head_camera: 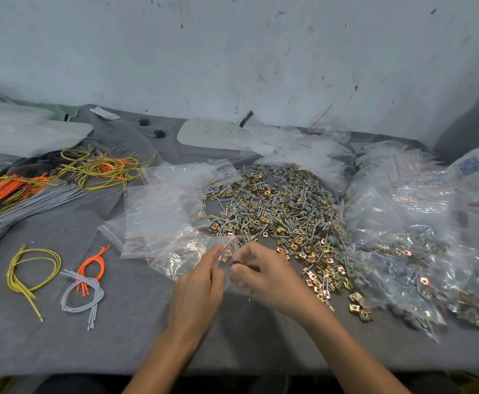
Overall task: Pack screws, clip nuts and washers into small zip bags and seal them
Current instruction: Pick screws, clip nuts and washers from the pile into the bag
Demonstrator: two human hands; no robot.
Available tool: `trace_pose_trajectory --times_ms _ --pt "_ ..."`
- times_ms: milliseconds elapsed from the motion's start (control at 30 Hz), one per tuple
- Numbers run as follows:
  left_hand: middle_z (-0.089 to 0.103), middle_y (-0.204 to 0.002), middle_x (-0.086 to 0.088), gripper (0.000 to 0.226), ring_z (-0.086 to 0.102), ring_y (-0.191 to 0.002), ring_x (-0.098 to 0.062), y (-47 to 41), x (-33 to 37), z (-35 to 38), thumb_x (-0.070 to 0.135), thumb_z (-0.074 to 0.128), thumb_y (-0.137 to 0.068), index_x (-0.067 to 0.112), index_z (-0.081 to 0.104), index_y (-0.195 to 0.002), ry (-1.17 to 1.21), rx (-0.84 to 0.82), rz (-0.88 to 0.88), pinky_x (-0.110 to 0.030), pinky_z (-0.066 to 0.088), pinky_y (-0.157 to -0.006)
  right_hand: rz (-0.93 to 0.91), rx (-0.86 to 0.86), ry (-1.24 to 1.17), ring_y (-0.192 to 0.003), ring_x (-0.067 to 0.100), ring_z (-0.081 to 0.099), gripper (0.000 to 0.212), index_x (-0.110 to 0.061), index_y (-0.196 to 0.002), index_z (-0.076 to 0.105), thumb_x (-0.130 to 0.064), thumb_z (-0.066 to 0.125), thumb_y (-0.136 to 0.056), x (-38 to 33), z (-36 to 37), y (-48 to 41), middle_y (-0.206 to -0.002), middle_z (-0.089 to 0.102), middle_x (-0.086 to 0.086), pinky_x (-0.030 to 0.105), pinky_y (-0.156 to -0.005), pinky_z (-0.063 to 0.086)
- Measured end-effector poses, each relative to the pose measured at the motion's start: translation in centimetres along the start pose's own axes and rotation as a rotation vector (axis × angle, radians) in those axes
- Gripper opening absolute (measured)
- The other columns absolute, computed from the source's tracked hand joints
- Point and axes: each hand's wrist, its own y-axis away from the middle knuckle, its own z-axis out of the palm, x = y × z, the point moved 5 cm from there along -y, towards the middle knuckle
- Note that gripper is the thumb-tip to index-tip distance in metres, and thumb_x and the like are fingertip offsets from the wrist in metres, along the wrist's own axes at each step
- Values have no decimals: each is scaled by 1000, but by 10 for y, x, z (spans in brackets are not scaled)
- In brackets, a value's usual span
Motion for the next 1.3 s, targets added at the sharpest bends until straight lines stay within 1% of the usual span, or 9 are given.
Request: trace_pose_trajectory --times_ms 100,167,400,500,633,700,800,1067,1300 --pt "75 -108 -1 52 67 -94 -31 1 -2 0 45 31 -87 40 50 -135 2 4 -11 -40 52 -74 -112 103 539 -75 22 65 13 -33 -99 55 -40 64 -92 -7 8 -11 -71 67 -6 38 -72 52" --pt "74 -111 0 51 67 -97 -30 1 -2 0 42 33 -88 38 53 -135 -3 6 -13 -38 51 -76 -112 137 684 -89 29 65 18 -37 -105 54 -46 60 -91 -10 12 -17 -82 70 -5 37 -76 48" --pt "75 -99 2 48 63 -87 -22 1 -2 -1 39 34 -87 41 46 -134 3 45 3 -30 45 -65 -54 96 776 -98 36 64 30 -32 -101 54 -52 42 -82 -2 21 -26 -98 72 0 39 -71 37" --pt "74 -95 5 48 57 -90 -15 0 0 -1 39 34 -87 46 41 -134 -13 65 28 -25 38 -63 -96 126 805 -99 32 64 25 -31 -101 56 -52 48 -90 0 22 -24 -99 72 -2 37 -69 34" --pt "71 -83 5 49 55 -88 -15 -1 -2 -1 35 36 -87 53 38 -133 -44 72 60 -25 33 -56 -149 130 779 -101 30 65 20 -34 -111 62 -46 54 -96 -3 18 -19 -101 73 -2 37 -74 45" --pt "71 -80 5 49 57 -83 -18 -1 -4 1 36 37 -88 54 38 -133 -43 63 55 -26 34 -57 -177 131 721 -90 24 66 21 -37 -115 64 -41 58 -95 -7 11 -14 -90 73 -3 37 -76 51" --pt "67 -73 6 48 59 -67 -18 -1 -5 2 36 36 -88 55 39 -132 -36 52 36 -30 38 -55 -171 178 609 -62 6 54 8 -34 -99 68 -37 64 -92 -8 -14 -8 -68 63 -11 34 -69 50" --pt "46 -56 18 47 45 -59 -12 -1 -3 1 36 34 -89 55 41 -132 -33 29 -23 -32 33 -55 66 105 867 -83 8 63 3 -30 -92 68 -32 65 -92 21 -89 7 -84 67 -14 34 -77 52" --pt "45 -55 17 49 45 -55 -12 0 0 -2 37 33 -88 55 39 -134 -19 -4 -47 -32 34 -54 116 -66 935 -87 6 61 7 -33 -95 63 -29 67 -90 42 -83 14 -85 64 -16 31 -80 52"
